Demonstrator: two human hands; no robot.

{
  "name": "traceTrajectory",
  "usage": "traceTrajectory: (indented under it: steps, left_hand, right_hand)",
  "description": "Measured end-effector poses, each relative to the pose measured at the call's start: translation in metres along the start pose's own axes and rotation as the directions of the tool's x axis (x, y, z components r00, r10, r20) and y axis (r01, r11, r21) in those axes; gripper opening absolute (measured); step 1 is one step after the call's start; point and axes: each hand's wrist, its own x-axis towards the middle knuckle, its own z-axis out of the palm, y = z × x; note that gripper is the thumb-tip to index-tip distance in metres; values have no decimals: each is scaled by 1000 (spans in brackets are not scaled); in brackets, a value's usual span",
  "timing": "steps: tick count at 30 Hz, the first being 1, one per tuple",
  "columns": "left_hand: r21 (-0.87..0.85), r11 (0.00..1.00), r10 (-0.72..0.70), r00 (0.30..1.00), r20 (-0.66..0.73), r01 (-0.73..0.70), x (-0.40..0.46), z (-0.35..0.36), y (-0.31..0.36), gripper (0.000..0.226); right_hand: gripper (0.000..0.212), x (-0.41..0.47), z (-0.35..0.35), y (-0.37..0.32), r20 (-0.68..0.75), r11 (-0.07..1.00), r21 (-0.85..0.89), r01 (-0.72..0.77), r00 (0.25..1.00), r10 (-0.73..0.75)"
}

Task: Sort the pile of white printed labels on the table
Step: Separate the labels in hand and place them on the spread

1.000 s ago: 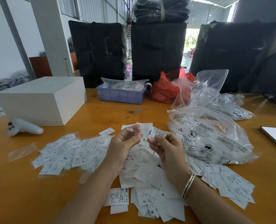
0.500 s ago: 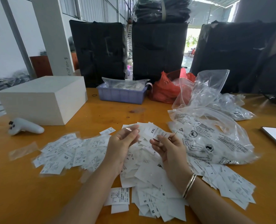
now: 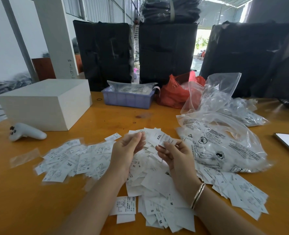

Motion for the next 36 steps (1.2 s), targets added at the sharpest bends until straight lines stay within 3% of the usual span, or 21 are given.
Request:
traceTrajectory:
  steps: [8, 13, 19, 26, 36]
  left_hand:
    - [73, 997, 2, 1000, -22, -1, -1, -2, 2, 23]
    - [165, 986, -2, 1000, -17, 4, 0, -3, 2, 11]
    - [203, 979, 22, 1000, -5, -20, -1, -2, 2, 19]
    - [145, 989, 18, 1000, 1, -18, -1, -3, 4, 15]
    - [158, 986, 45, 999, 18, -47, 0, -1, 1, 22]
  right_hand:
    - [7, -3, 2, 4, 66, 968, -238, 75, 996, -60]
    - [7, -4, 3, 5, 99, 933, -342, 111, 992, -81]
    - [4, -4, 2, 2, 73, 950, -288, 121, 992, -104]
    - [7, -6, 2, -5, -25, 983, -96, 159, 987, -162]
    - [7, -11, 9, -3, -46, 977, -107, 182, 981, -188]
